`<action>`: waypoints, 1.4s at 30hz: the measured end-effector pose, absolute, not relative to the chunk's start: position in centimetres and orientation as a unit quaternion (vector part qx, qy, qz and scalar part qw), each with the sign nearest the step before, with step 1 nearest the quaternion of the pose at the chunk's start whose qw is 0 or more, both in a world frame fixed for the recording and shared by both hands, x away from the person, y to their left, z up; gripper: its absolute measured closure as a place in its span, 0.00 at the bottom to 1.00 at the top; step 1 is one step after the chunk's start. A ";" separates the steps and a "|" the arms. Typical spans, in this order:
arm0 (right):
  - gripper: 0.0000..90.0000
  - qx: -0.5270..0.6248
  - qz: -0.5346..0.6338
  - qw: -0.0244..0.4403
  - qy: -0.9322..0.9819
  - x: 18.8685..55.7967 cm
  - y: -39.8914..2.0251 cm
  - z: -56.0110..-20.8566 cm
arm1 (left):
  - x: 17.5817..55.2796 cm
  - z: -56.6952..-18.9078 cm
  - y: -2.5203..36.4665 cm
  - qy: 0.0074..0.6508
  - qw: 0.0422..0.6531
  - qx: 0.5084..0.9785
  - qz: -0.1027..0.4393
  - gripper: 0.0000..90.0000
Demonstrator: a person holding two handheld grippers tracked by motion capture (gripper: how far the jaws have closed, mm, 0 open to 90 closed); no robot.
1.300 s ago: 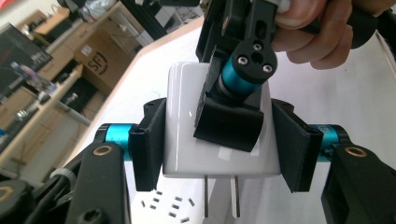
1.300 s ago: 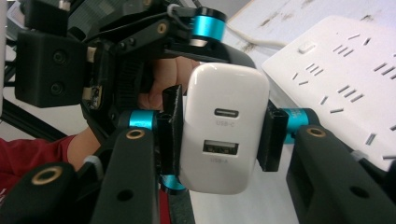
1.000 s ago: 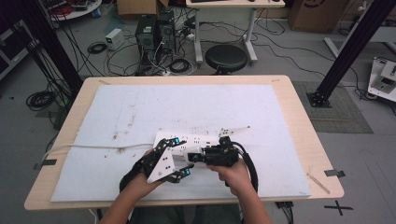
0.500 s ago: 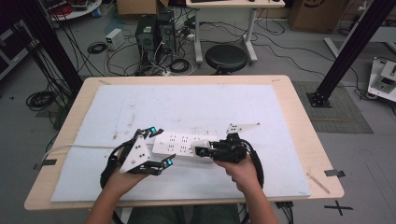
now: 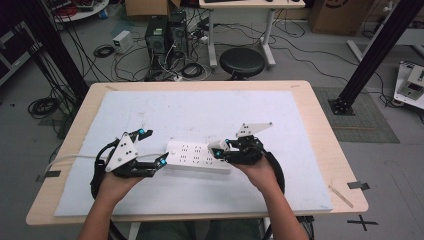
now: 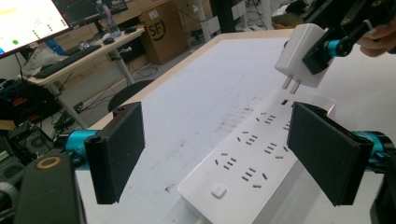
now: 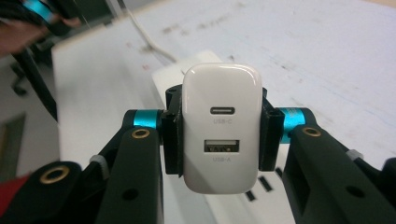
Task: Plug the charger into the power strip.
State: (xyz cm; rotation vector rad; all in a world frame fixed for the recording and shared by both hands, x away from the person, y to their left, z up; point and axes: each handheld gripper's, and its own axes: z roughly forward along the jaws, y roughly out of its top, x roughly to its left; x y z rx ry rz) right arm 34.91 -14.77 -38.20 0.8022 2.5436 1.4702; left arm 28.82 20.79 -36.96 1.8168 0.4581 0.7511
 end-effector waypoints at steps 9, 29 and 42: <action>0.70 0.207 0.372 0.095 0.900 36.7 -13.1 -36.2 | 29.0 -37.5 22.3 0.201 0.529 0.762 0.315 0.21; 0.70 0.080 0.204 0.036 0.975 40.5 -8.7 -35.4 | 28.3 -38.3 24.3 0.210 0.519 0.769 0.310 0.21; 0.70 0.064 0.181 0.022 0.981 41.6 -7.7 -35.6 | 28.6 -39.0 24.5 0.215 0.518 0.770 0.304 0.21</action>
